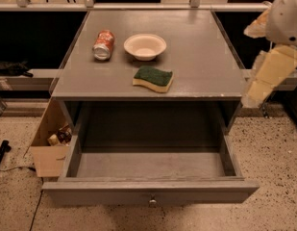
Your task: Place sponge into top drawer
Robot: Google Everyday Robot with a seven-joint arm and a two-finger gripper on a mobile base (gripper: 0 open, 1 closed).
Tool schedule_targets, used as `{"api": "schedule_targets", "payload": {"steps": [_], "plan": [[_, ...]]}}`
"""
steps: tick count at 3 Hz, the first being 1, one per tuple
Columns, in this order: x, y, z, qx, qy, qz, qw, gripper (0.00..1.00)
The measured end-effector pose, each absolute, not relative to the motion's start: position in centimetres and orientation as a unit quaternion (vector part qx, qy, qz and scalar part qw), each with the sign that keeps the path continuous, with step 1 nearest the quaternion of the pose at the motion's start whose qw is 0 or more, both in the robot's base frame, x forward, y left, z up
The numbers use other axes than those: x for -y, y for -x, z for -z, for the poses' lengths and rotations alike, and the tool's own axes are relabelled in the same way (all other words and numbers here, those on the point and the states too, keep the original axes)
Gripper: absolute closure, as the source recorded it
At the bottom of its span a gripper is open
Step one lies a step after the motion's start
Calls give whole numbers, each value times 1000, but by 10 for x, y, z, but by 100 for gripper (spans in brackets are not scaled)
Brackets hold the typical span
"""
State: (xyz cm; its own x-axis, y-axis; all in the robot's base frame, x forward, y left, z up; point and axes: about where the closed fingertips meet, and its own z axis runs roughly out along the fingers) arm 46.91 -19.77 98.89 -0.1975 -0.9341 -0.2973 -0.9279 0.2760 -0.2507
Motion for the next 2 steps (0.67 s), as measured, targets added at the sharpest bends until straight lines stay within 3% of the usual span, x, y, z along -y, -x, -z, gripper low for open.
{"api": "schedule_targets", "payload": {"steps": [2], "plan": [[168,-544,-984,-799,528,-101,270,0]]}}
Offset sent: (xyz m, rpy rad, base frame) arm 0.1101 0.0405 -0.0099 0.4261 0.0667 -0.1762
